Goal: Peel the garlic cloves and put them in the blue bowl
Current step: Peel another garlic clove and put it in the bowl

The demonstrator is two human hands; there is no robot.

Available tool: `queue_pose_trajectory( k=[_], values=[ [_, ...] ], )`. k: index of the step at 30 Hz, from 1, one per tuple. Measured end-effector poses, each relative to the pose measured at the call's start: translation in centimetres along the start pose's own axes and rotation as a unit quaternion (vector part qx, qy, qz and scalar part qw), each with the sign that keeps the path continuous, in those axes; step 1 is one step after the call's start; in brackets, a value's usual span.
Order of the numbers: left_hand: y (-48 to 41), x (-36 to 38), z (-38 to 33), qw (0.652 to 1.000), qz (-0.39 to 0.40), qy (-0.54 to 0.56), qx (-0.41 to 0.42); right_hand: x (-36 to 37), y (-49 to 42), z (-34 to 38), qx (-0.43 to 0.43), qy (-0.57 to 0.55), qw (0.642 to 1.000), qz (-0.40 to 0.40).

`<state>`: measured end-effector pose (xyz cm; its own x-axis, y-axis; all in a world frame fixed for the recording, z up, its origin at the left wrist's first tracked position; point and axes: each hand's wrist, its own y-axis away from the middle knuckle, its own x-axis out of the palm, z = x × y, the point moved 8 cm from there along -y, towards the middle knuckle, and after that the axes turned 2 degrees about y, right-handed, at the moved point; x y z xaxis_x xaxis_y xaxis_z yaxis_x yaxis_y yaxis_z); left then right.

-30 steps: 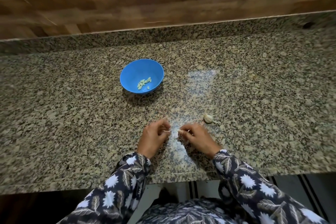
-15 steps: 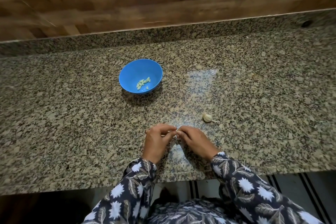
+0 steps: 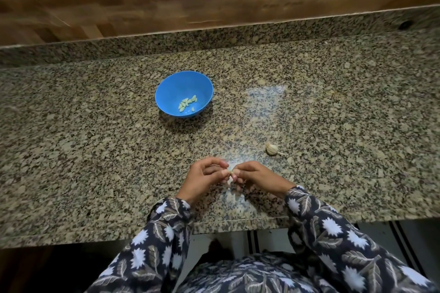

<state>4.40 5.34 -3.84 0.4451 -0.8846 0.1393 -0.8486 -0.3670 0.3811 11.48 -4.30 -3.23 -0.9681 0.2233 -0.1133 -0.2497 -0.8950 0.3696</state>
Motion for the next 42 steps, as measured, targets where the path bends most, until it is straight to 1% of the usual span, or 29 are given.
queue_pose_trajectory(
  k=[2,4,8,11,13,16,18,21,24,26,27,28,30,32,35,38,40,42],
  values=[
    [0.1,-0.3,0.5,0.999,-0.008,0.048,-0.025,0.1,-0.1,-0.1,0.006,-0.065,0.998,-0.008],
    [0.1,-0.6,0.9,0.995,-0.035,0.085,-0.035,-0.4,-0.3,-0.3,-0.001,-0.097,0.993,-0.068],
    [0.2,-1.3,1.0,0.992,-0.101,0.072,-0.004,-1.9,0.2,-1.1,-0.009,-0.154,0.968,-0.196],
    [0.3,-1.5,0.9,0.992,-0.114,0.058,0.006,-2.2,0.5,-2.2,0.012,-0.147,0.958,-0.247],
    [0.3,-1.3,0.6,0.993,-0.109,0.045,0.015,-1.8,0.5,-2.5,0.014,-0.135,0.959,-0.249],
    [0.3,-1.0,0.6,0.993,-0.107,0.044,0.019,-0.9,0.3,-2.3,0.0,-0.166,0.96,-0.224],
    [0.2,-0.9,0.5,0.994,-0.104,0.038,0.018,-0.6,0.4,-1.8,-0.016,-0.165,0.962,-0.219],
    [0.3,-0.5,0.4,0.995,-0.096,0.026,0.015,-0.9,0.4,-1.8,-0.025,-0.151,0.957,-0.245],
    [0.3,-0.9,0.6,0.992,-0.118,0.028,0.014,-1.4,0.5,-2.2,-0.022,-0.13,0.953,-0.271],
    [0.2,-1.5,0.6,0.99,-0.137,-0.026,0.029,-1.7,0.6,-2.6,-0.019,-0.126,0.95,-0.285],
    [0.2,-1.7,0.4,0.985,-0.142,-0.083,0.047,-1.7,0.7,-2.8,-0.02,-0.131,0.948,-0.289],
    [0.3,-1.7,0.0,0.975,-0.143,-0.156,0.07,-1.8,0.8,-2.9,-0.019,-0.134,0.946,-0.293],
    [0.5,-1.2,-0.9,0.943,-0.14,-0.282,0.109,-1.9,0.8,-3.3,-0.014,-0.136,0.945,-0.299],
    [0.7,-0.9,-1.3,0.921,-0.148,-0.337,0.125,-1.9,0.9,-3.5,-0.005,-0.135,0.943,-0.303],
    [1.0,-0.7,-1.8,0.896,-0.182,-0.382,0.135,-2.0,1.0,-3.7,0.002,-0.138,0.941,-0.31],
    [0.8,0.2,-2.0,0.884,-0.161,-0.405,0.169,-2.0,1.1,-3.9,0.004,-0.148,0.938,-0.314],
    [0.7,0.3,-1.8,0.898,-0.142,-0.383,0.162,-2.2,1.2,-4.0,0.002,-0.137,0.938,-0.319],
    [0.6,0.2,-1.7,0.915,-0.14,-0.346,0.154,-2.0,1.2,-3.9,0.002,-0.137,0.939,-0.315]
  ],
)
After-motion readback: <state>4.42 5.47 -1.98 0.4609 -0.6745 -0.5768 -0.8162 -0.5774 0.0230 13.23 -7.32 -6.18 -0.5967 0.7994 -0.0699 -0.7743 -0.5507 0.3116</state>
